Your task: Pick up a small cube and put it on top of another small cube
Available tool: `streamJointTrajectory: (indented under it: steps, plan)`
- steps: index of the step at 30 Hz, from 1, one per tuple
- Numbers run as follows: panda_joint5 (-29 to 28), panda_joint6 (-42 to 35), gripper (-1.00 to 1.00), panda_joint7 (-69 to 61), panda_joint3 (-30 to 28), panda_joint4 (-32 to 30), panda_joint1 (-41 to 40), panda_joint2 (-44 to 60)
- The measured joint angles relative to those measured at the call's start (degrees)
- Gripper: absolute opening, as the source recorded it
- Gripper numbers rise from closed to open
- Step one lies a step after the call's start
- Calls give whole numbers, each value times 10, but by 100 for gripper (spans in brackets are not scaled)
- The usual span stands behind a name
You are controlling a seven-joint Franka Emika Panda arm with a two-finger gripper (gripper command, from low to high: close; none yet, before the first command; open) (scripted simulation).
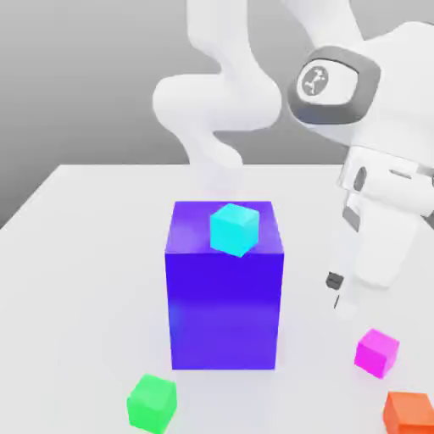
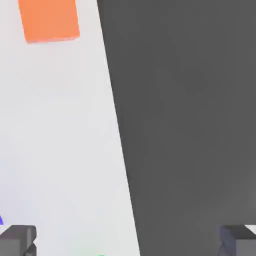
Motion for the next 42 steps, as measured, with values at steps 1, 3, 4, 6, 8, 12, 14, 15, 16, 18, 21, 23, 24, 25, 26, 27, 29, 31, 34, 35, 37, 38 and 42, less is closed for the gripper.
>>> streamJointTrajectory:
  steps: [1,3,4,6,8,12,14,15,16,18,21,23,24,25,26,27,29,31,34,35,37,38,42]
  plan:
    - [0,4,0,-14,1,-2,1,9]
    - [3,13,0,-43,4,-7,3,26]
    - [4,18,0,-58,5,-9,3,35]
    - [9,28,0,-88,9,-14,4,50]
    - [15,38,0,-120,14,-19,3,64]
    - [29,60,0,-184,29,-29,1,88]
    - [39,71,0,-218,39,-34,-2,98]
    - [43,76,0,-235,44,-37,-4,103]
    - [48,82,0,-252,50,-39,-6,107]
    - [59,93,0,-287,63,-45,-11,114]
    - [77,109,0,-340,84,-53,-18,123]
    - [89,120,0,-376,101,-58,-26,127]
    - [95,125,0,-394,109,-61,-29,129]
    - [101,130,0,-412,119,-63,-34,130]
    - [108,136,0,-431,126,-66,-36,131]
    - [115,141,0,-449,137,-69,-41,132]
    - [110,154,0,-466,141,-70,-41,142]
    - [65,175,0,-439,106,-60,-12,175]
    - [2,213,0,-392,33,-42,47,230]
    - [-10,221,-100,-382,19,-39,58,241]
    - [-10,220,-100,-382,19,-39,58,241]
    - [-10,220,-100,-382,19,-39,58,241]
    - [-10,218,-100,-383,21,-39,57,240]
